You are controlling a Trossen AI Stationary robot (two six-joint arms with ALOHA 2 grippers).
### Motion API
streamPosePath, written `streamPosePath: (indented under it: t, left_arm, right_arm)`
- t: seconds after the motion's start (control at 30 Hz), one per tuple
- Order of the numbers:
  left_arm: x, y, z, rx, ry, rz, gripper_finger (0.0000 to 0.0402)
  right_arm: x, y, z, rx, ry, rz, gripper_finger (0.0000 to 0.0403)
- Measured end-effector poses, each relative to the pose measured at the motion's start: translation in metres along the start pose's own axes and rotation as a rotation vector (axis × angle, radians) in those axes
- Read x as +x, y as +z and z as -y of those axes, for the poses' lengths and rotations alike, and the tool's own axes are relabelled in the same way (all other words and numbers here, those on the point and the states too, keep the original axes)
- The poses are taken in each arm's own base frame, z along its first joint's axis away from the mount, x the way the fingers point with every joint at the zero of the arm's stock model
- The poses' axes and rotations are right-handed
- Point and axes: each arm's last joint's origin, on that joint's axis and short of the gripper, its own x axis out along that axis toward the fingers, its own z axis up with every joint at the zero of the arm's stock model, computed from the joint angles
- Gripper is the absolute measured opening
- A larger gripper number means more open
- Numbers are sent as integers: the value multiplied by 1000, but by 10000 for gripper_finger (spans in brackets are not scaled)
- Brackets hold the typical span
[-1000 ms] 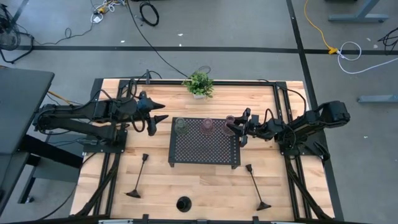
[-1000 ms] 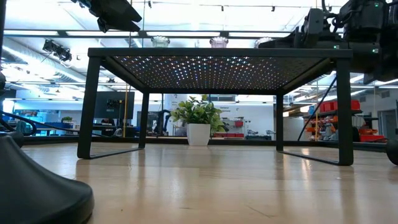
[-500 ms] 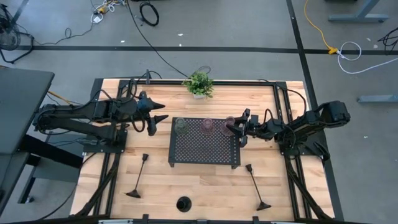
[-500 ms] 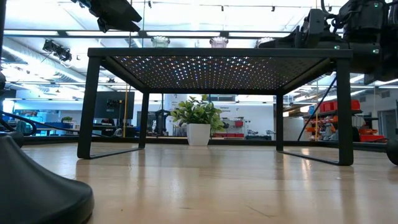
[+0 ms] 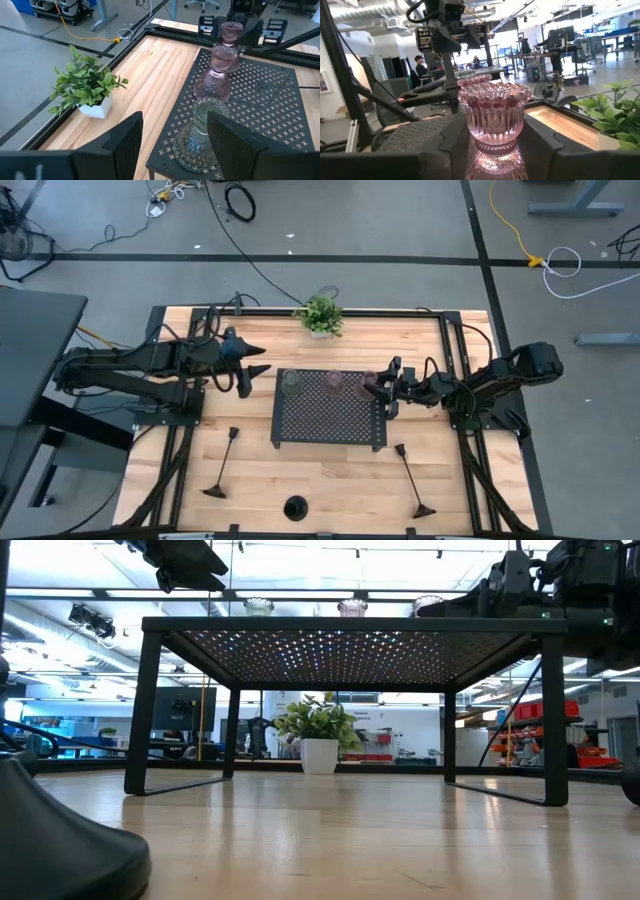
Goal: Pick & Place candle stick holders
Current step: Put the pink glass candle holder on the shelf aligned with the other glass candle holders
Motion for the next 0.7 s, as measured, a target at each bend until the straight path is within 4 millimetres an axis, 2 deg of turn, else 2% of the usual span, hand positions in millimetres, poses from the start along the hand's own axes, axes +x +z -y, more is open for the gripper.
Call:
streamPosePath:
  t: [0.7]
  left_arm:
    - [0, 0, 0, -1, 0, 0, 225]
  right_arm:
    - [0, -3, 0, -20, 2, -28, 153]
